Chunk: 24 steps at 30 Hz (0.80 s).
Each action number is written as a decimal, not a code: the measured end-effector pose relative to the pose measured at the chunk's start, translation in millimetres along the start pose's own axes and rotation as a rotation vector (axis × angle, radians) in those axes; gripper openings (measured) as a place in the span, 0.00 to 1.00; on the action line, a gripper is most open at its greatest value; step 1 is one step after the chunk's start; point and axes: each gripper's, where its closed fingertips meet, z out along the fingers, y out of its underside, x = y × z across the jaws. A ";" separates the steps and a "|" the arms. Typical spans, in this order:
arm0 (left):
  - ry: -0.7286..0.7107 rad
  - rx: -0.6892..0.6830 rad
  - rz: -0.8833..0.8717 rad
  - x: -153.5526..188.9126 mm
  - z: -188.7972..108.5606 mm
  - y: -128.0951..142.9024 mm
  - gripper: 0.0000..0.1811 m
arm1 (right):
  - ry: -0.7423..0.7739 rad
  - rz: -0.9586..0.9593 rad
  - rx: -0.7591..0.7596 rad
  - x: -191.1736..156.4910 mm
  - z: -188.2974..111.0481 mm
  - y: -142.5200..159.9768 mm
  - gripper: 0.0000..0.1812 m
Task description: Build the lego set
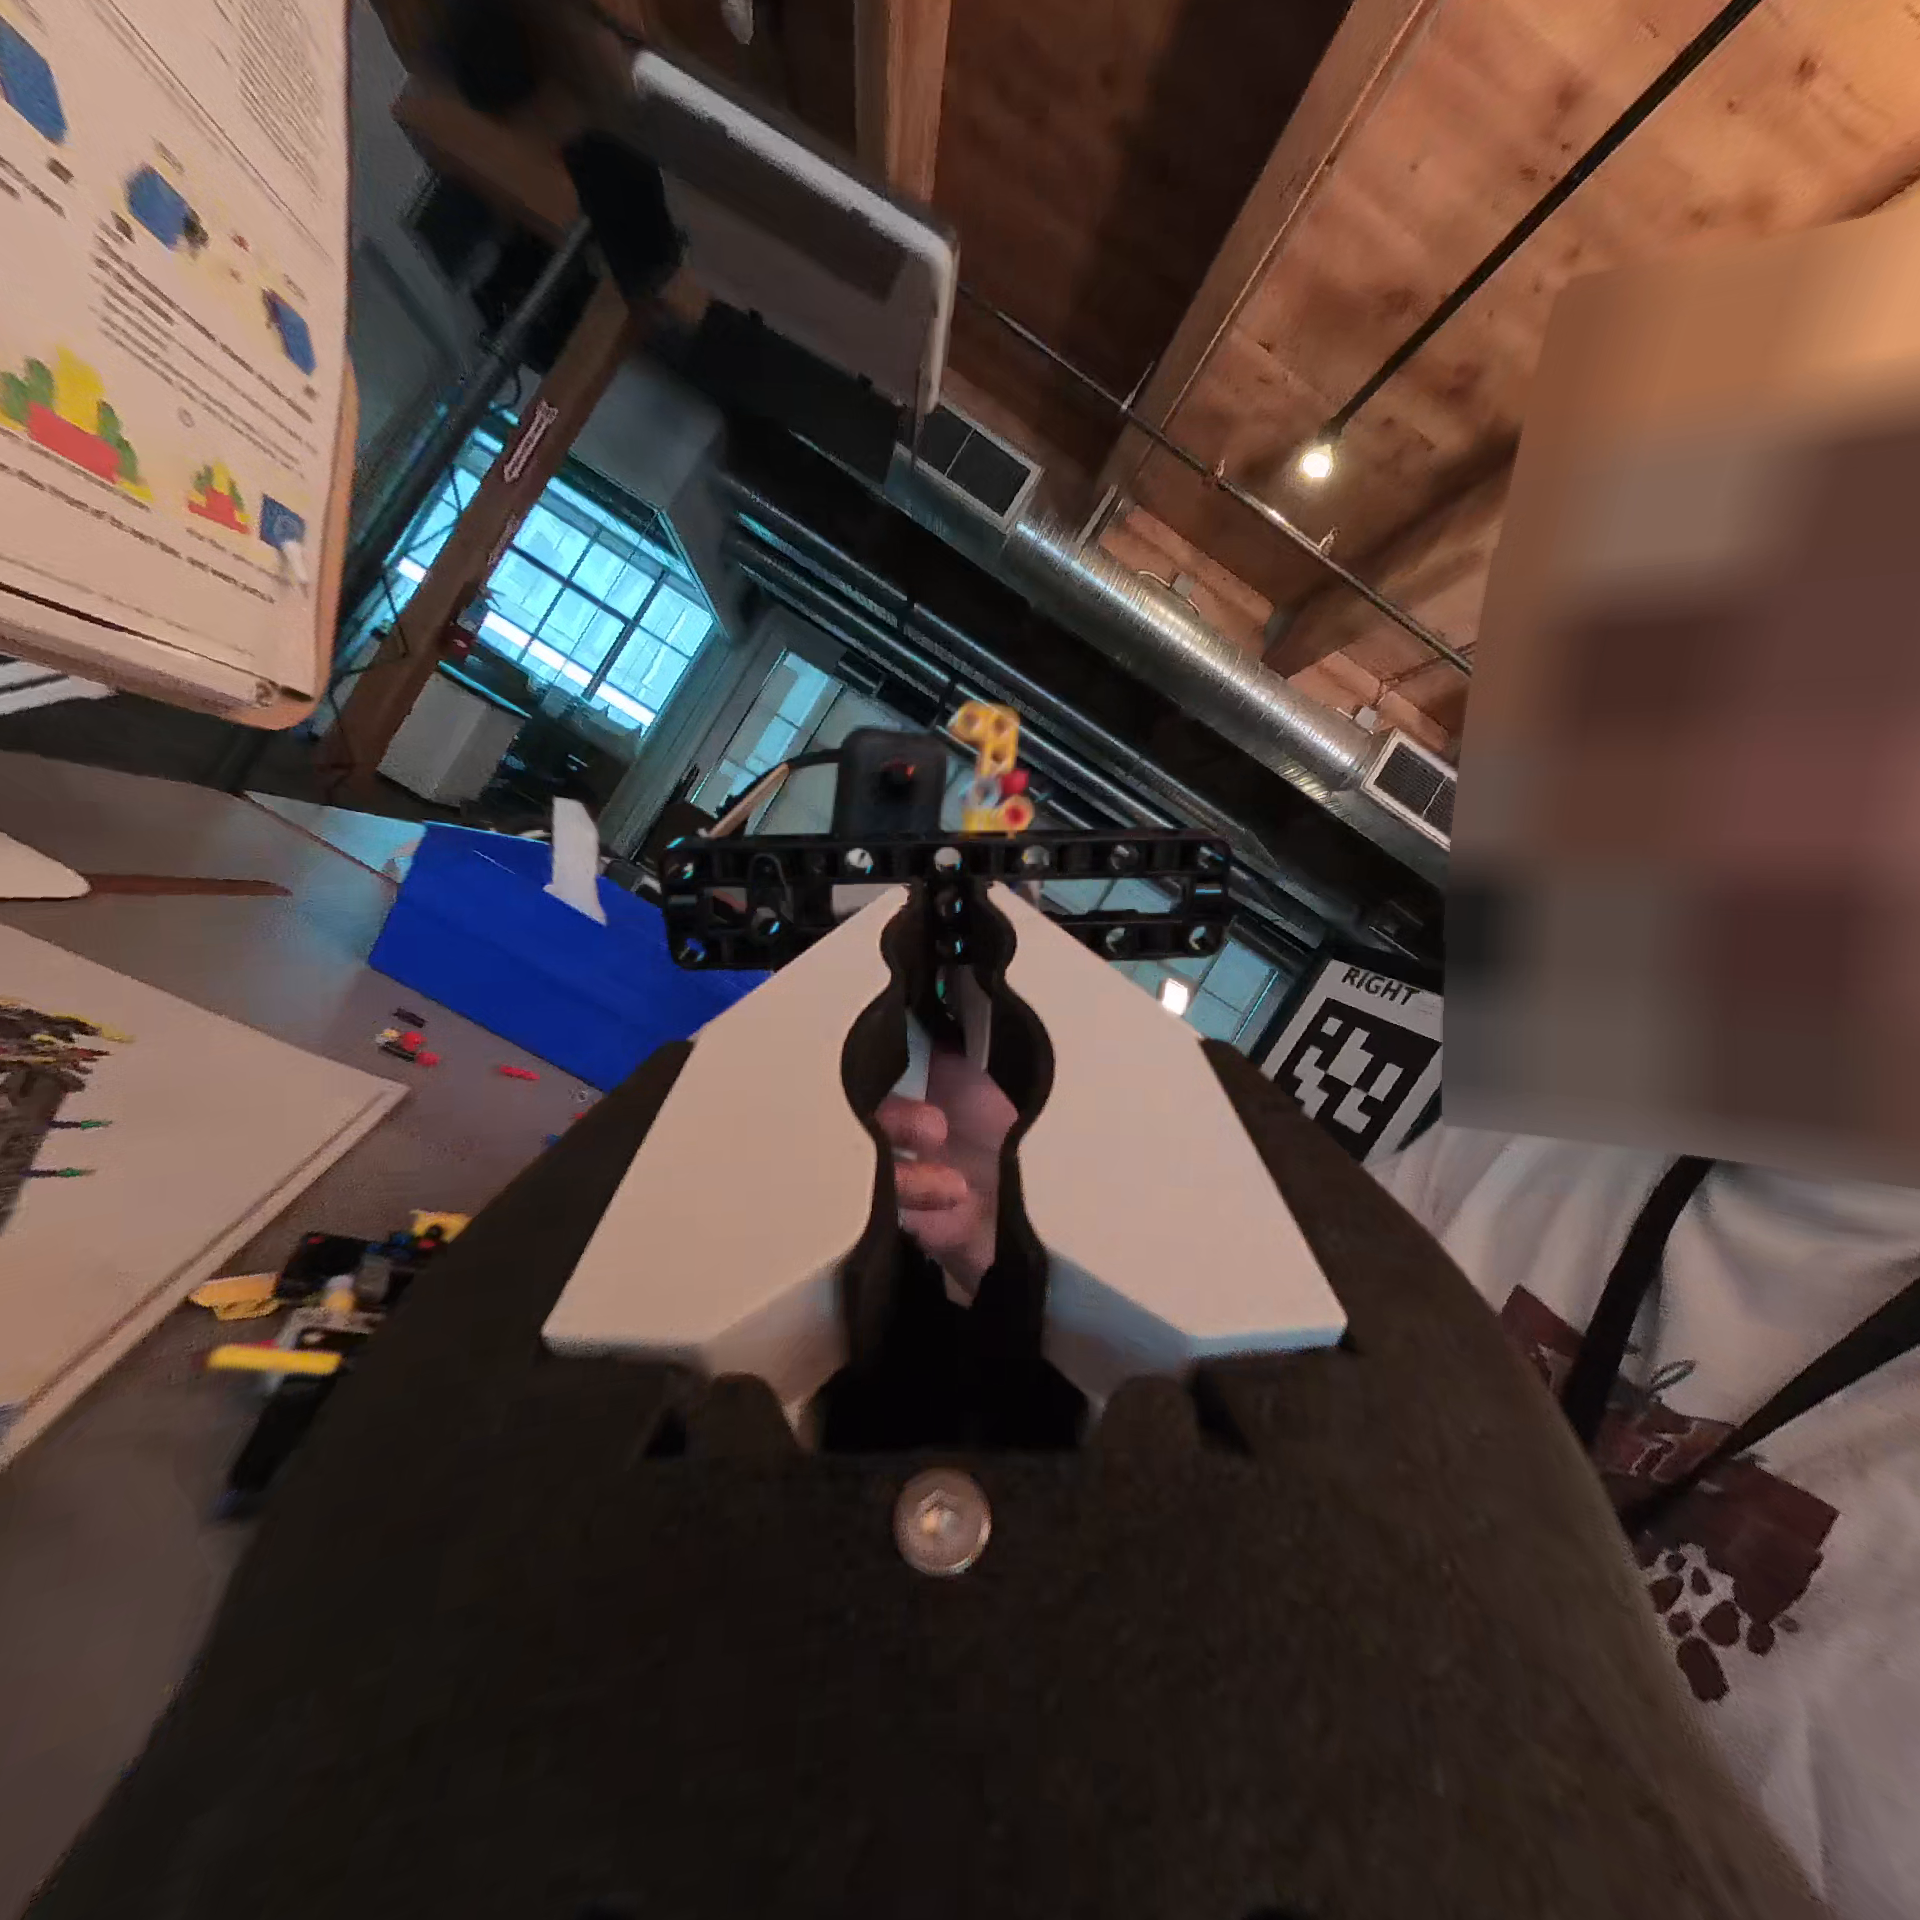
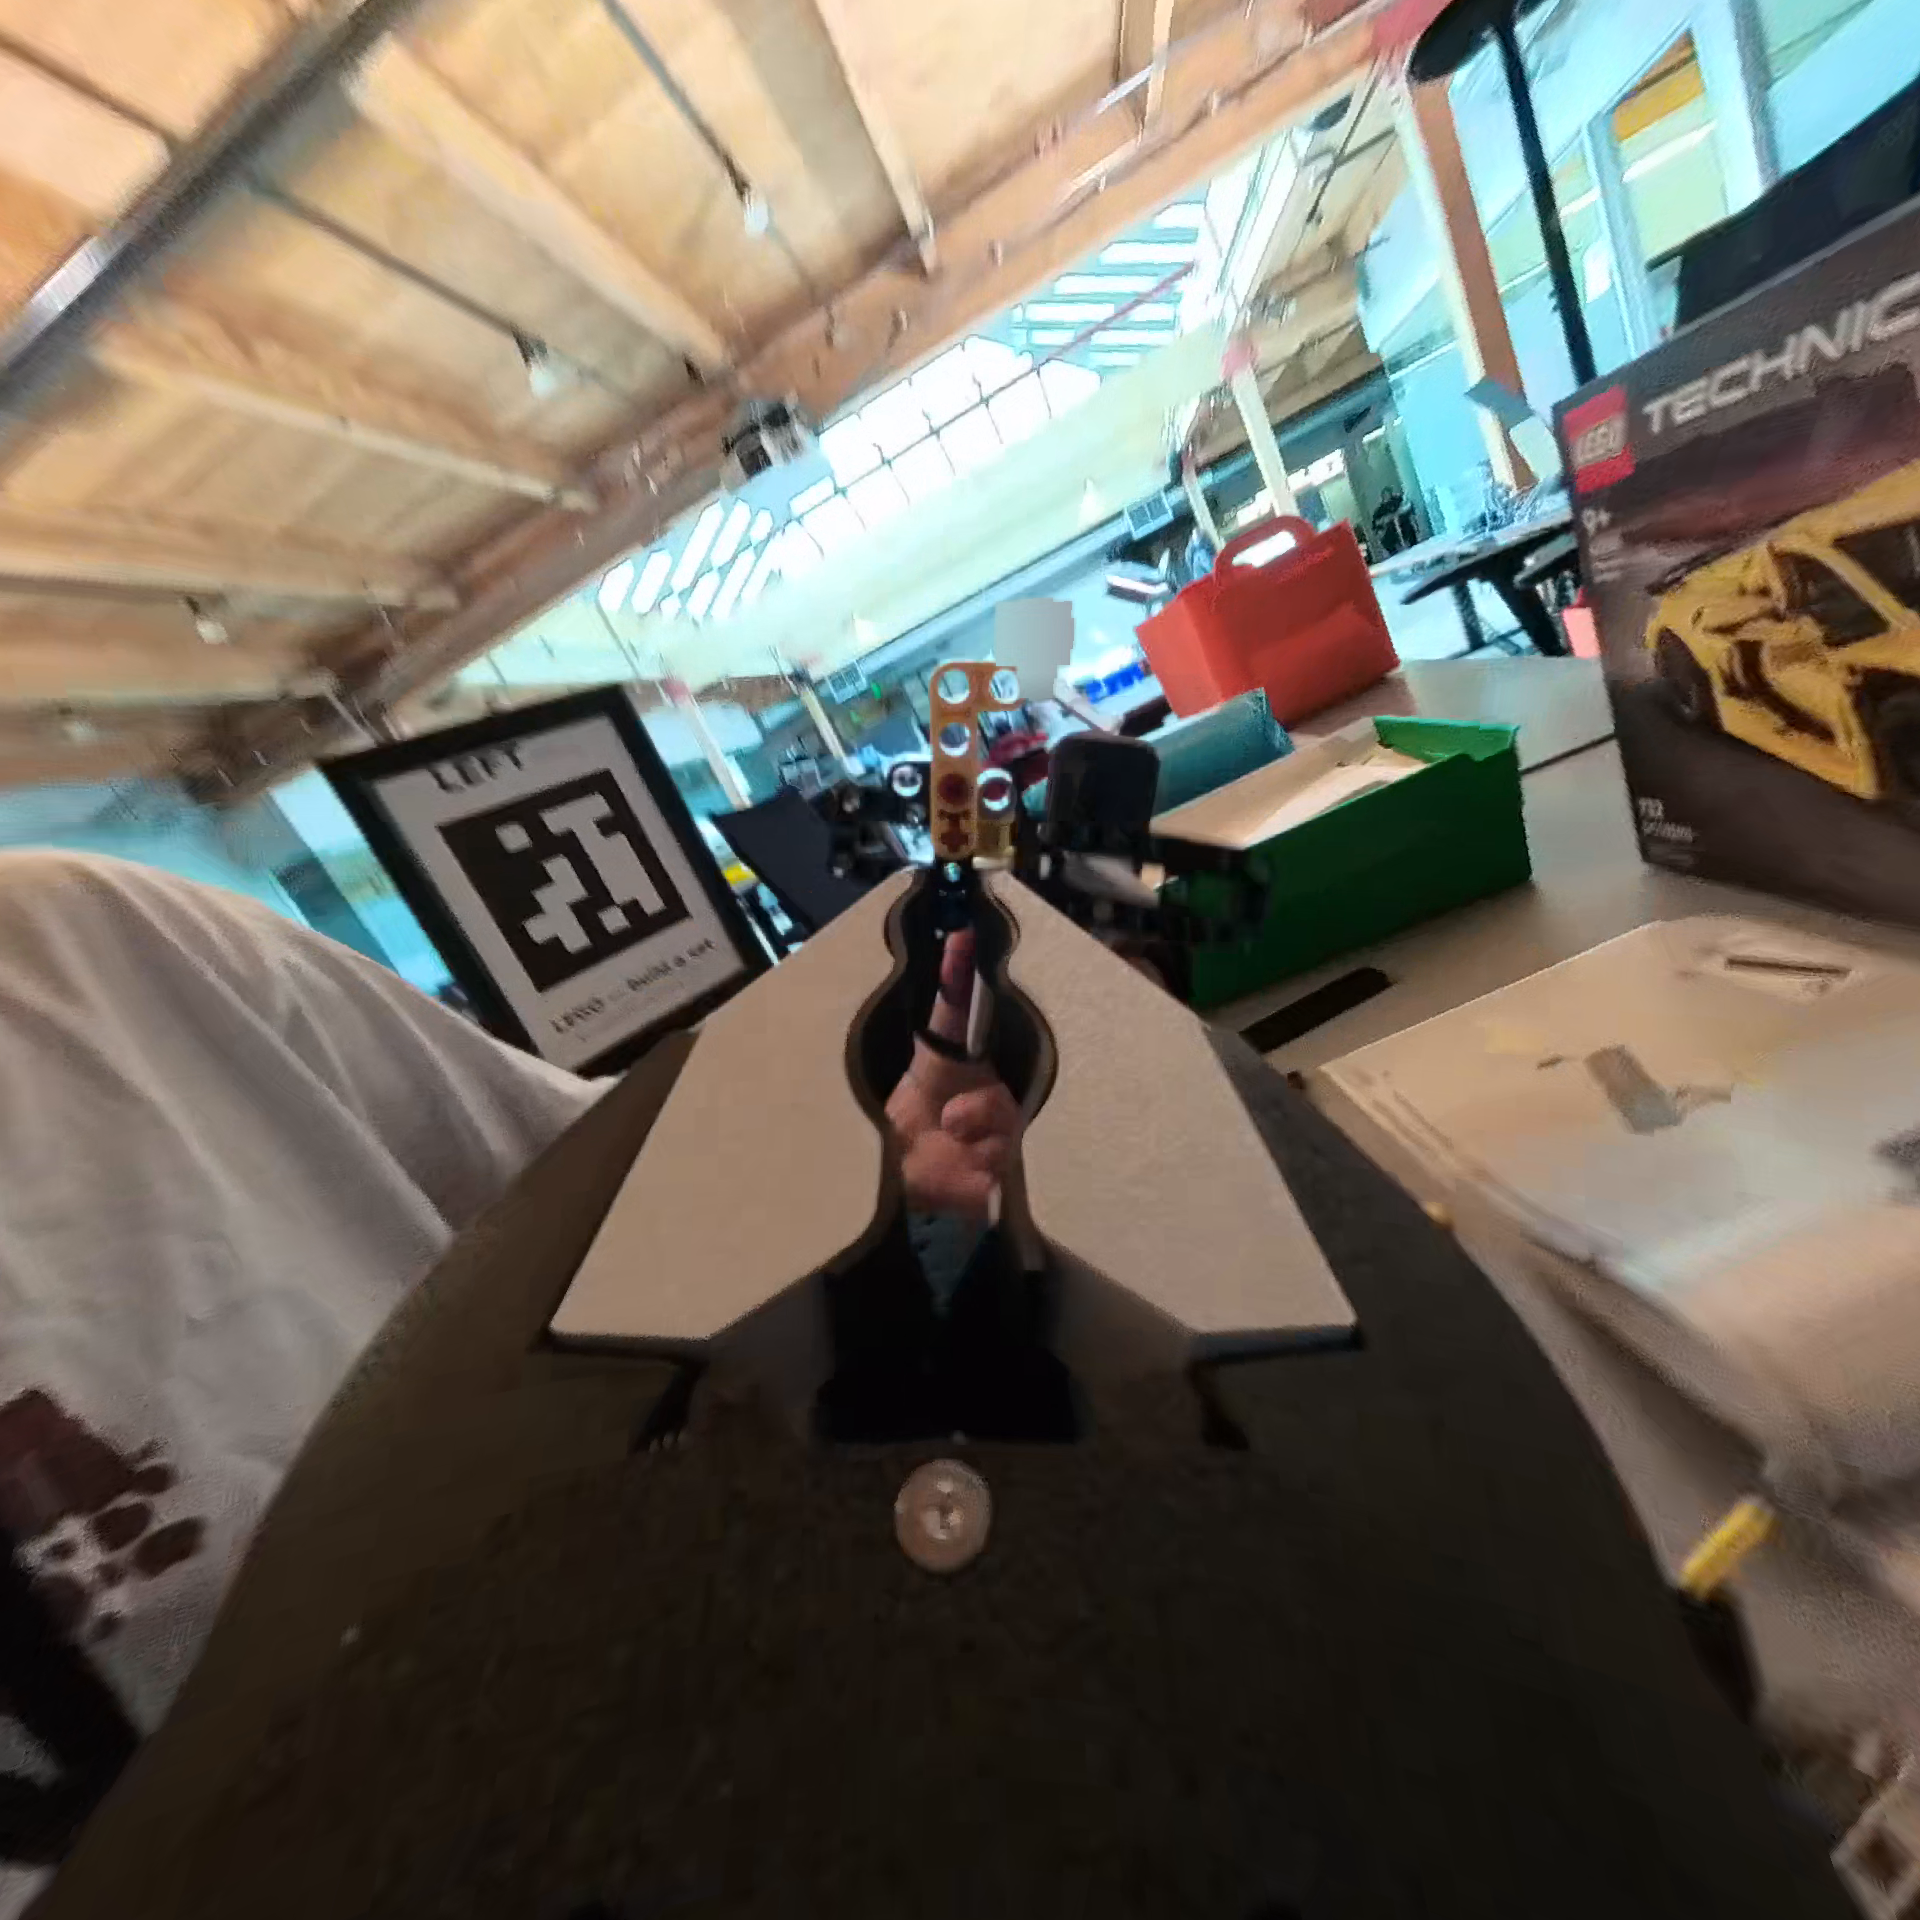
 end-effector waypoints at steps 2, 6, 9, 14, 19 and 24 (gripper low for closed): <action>-0.029 -0.018 0.025 -11.6 -8.5 2.7 0.04 | 0.000 -0.065 -0.037 8.6 26.7 -1.0 0.03; -0.050 -0.008 -0.016 -24.7 -25.5 5.2 0.05 | 0.004 0.027 -0.088 17.6 40.7 19.7 0.03; -0.087 -0.085 -0.001 -30.3 -29.8 11.7 0.05 | 0.010 0.038 -0.101 16.3 38.9 26.2 0.03; -0.127 -0.147 -0.001 -38.0 -32.2 22.3 0.05 | 0.028 0.067 -0.120 23.7 33.9 34.5 0.03; -0.165 -0.189 0.028 -41.4 -31.6 29.6 0.05 | 0.023 0.111 -0.130 27.2 27.1 39.5 0.04; -0.210 -0.217 0.069 -45.9 -32.5 33.4 0.05 | 0.058 0.097 -0.153 32.0 22.5 43.9 0.04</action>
